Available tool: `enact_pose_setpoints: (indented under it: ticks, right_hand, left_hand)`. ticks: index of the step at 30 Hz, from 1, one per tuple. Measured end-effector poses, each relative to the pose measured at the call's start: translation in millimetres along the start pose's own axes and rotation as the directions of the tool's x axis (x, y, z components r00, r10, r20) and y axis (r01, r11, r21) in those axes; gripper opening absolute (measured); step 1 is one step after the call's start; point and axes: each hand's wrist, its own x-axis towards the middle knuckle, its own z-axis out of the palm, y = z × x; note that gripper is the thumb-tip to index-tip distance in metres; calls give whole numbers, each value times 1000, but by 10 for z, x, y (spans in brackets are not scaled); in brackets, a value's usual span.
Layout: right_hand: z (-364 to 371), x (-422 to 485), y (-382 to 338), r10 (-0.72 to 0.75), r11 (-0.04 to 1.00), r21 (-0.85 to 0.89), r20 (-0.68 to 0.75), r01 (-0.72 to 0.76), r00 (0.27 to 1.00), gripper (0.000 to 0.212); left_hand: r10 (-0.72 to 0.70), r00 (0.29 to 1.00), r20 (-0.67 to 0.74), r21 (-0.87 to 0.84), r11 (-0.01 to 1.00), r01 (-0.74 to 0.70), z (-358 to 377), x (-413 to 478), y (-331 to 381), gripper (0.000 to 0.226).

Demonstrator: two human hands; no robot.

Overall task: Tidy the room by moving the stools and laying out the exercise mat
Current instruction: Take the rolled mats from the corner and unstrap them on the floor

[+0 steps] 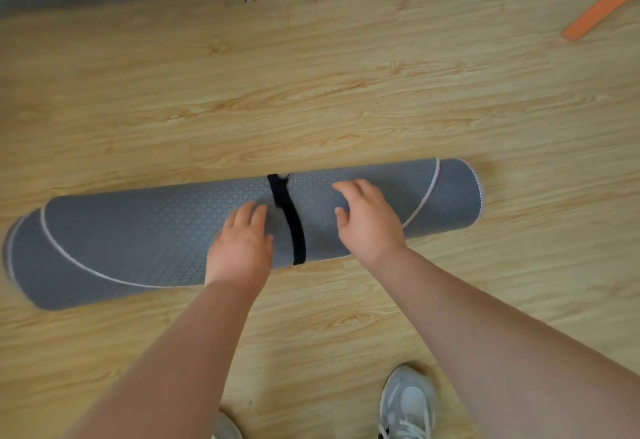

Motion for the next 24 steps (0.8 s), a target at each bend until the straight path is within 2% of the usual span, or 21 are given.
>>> enact_pose_setpoints:
  ticks: [2,4,6,10,12,13,16,17,18,20,21,24]
  right_hand:
    - [241,1,-102,-99,994,-52,9,99,995,39]
    - [379,44,-149,-150,985,-97,-53,145,987,37]
    - [503,161,-170,-183,977,-135,-152,163,971,36]
    - [627,478,-168,-200,973,-155,-191,172,961,35]
    - [581,499,-204,-197,974,-135,-127,180,972,34]
    - [559,511,-237,-188,979,-100,-95,179,977,32]
    - [541,563,-306,-124,980,168,108,105,986,23]
    - [811,876,-422,-228,960,182,61,214,972,21]
    - [878,956,-397,-280,945,202,97,256,955,20]
    - [753,1102,-369,-308,932,264,217,248,926,17]
    - [672,1140,-354,-313,930,282,273,235,910,15]
    - [400,1292,-283,-278,932,331,404,144,871,17]
  left_hand:
    - [16,1000,26,46,999,-17,119,5,-181,57]
    - [85,996,-21,88,993,-83,210,30,-257,59]
    - [141,984,-112,131,983,-126,306,67,-311,58]
    - [228,909,-348,179,968,-174,396,337,-386,46]
    - [196,901,-387,126,979,-159,386,320,-294,34]
    - [135,907,-399,39,991,-130,351,285,-222,26]
    - [-96,911,-401,-251,968,-9,337,327,-69,13]
    - [-88,861,-500,-266,962,-56,462,635,-282,14]
    - [-30,880,-475,-254,962,-105,521,742,-360,13]
    - [121,901,-416,-215,950,-226,449,949,-397,8]
    - [151,908,-391,-225,941,-253,412,956,-386,7]
    - [73,921,-381,-345,913,-216,328,1106,-306,14]
